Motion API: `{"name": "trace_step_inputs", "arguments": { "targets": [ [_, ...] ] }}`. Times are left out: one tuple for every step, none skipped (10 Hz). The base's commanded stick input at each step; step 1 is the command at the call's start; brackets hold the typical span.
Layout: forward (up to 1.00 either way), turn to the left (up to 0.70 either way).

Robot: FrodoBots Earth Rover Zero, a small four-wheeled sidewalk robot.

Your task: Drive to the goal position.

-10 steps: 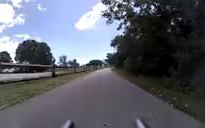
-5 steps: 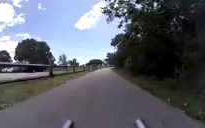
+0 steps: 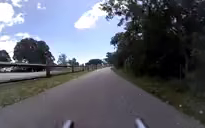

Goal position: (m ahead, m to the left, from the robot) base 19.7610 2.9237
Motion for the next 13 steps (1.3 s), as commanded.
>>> {"name": "trace_step_inputs", "arguments": {
  "targets": [
    [0.5, 0.0],
    [0.5, 0.0],
    [0.5, 0.0],
    [0.5, 0.0],
    [0.5, 0.0],
    [0.5, 0.0],
    [0.5, 0.0],
    [0.5, 0.0],
    [0.5, 0.0],
    [0.5, 0.0],
    [0.5, 0.0],
    [0.5, 0.0],
    [0.5, 0.0]
  ]
}}
